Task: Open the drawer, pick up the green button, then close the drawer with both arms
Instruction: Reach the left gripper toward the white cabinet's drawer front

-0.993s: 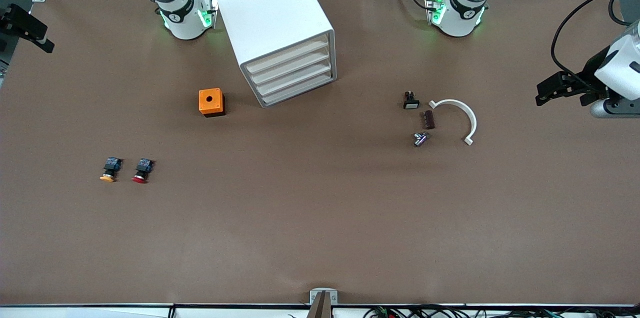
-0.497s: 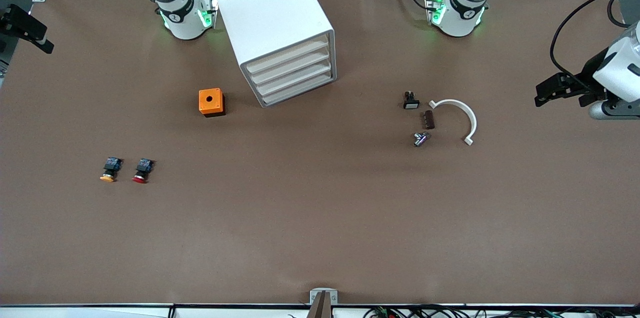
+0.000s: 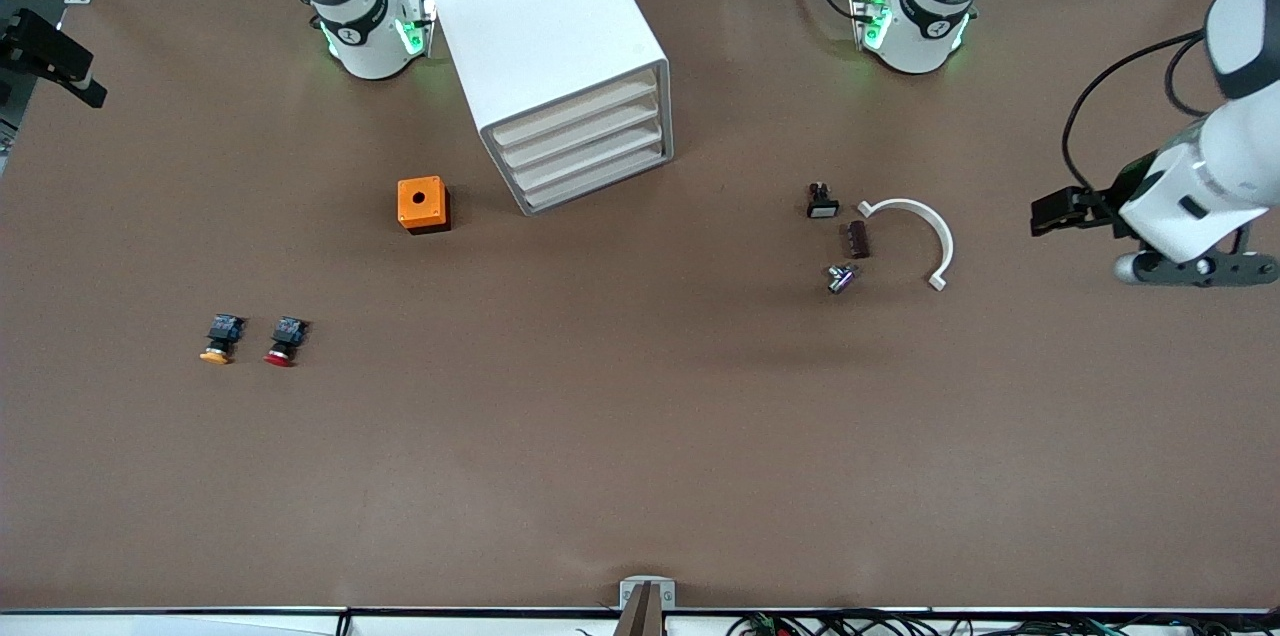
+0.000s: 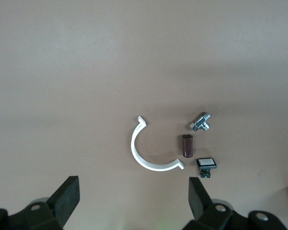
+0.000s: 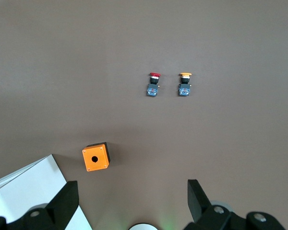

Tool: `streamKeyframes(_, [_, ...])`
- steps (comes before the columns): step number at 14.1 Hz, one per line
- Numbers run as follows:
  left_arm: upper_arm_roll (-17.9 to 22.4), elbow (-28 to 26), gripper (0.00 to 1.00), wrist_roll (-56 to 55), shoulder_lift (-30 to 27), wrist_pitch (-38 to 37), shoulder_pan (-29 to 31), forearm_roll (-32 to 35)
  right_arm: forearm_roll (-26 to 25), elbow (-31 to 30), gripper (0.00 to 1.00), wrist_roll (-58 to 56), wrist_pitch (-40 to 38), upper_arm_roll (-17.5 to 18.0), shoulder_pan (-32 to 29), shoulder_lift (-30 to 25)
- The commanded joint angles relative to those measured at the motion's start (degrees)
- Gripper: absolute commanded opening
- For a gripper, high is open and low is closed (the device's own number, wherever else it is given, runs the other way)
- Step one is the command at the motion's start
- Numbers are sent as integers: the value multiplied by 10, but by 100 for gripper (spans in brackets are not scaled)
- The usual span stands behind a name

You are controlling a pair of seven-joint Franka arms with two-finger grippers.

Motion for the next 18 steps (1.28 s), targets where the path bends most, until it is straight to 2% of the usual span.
streamKeyframes(1, [-2, 14, 100, -17, 44, 3, -20, 5, 4, -4, 100, 10, 2, -1, 4, -6])
streamKeyframes(8, [-2, 14, 100, -122, 122, 68, -65, 6, 4, -4, 100, 10, 1, -1, 3, -6])
streamKeyframes(12, [-1, 16, 100, -191, 154, 81, -97, 5, 4, -4, 100, 10, 1, -1, 3, -6])
streamKeyframes(14, [-2, 35, 100, -240, 169, 78, -115, 5, 4, -4, 100, 10, 1, -1, 3, -6])
streamKeyframes(18, [-1, 50, 100, -338, 186, 69, -149, -45, 4, -4, 100, 10, 0, -1, 2, -6])
